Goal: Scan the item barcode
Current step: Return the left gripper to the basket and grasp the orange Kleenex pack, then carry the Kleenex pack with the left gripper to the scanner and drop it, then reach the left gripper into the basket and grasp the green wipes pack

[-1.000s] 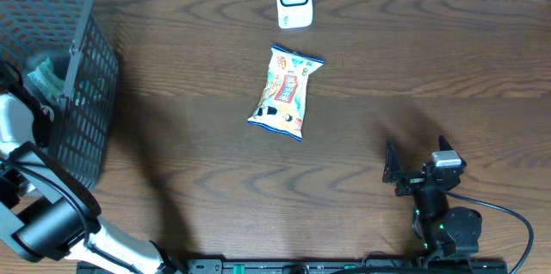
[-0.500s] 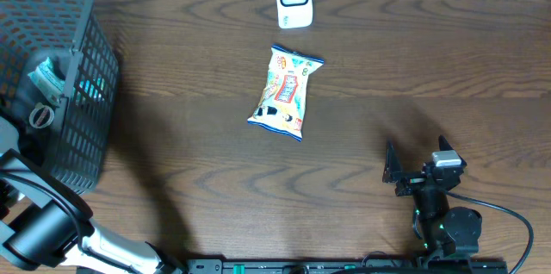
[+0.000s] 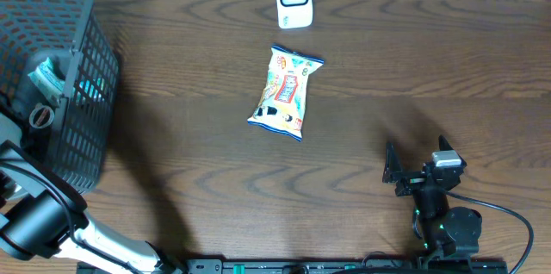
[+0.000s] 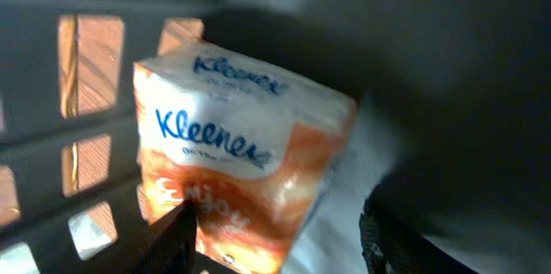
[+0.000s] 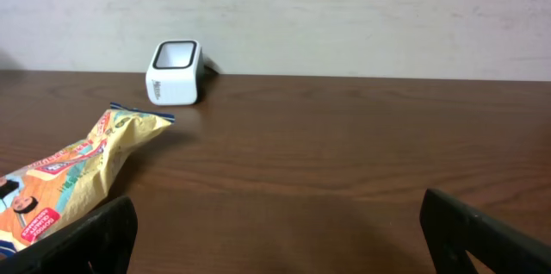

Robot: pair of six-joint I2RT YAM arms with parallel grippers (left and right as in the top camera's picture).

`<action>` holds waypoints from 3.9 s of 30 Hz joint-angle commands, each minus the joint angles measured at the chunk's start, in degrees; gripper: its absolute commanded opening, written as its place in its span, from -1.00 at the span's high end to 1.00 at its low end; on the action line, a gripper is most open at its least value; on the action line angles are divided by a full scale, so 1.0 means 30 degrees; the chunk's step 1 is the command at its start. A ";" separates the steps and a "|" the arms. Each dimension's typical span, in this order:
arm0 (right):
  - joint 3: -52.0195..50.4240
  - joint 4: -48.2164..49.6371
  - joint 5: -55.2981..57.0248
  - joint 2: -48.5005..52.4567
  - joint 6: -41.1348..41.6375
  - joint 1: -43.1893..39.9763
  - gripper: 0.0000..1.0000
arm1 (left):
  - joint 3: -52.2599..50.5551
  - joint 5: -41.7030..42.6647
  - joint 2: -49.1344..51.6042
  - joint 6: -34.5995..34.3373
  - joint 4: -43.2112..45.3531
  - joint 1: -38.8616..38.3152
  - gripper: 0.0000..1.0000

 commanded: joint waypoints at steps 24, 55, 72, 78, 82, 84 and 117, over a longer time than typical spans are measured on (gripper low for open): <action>-0.0015 -0.0080 0.0015 -0.0102 0.0262 -0.0036 -0.98 | 0.0357 1.1511 -0.8553 -0.8874 0.2739 -0.0386 0.85; -0.0015 -0.0080 0.0015 -0.0102 0.0262 -0.0036 -0.99 | 0.0350 0.9464 -0.9792 -1.2473 0.0590 -1.7952 0.86; -0.0015 -0.0080 0.0015 -0.0102 0.0270 -0.0036 -0.99 | 0.0350 0.8612 -0.2674 -1.4528 0.0036 -2.0924 0.51; -0.0015 -0.0080 0.0015 -0.0102 0.0262 -0.0036 -0.99 | 0.0350 0.8670 -0.2659 -1.4513 -0.0612 -2.0917 -0.15; -0.0015 -0.0080 0.0015 -0.0102 0.0270 -0.0036 -0.99 | 0.0838 0.8670 -0.3169 -1.4506 -0.0714 -2.0662 -0.18; -0.0015 -0.0080 0.0015 -0.0102 0.0262 -0.0036 -0.99 | 0.1530 0.8670 -0.3927 -1.4426 -0.0780 -2.0298 -0.18; -0.0015 -0.0080 0.0015 -0.0102 0.0262 -0.0036 -0.98 | 0.9799 1.1570 -0.3089 -1.5416 -0.1450 -0.4109 -0.55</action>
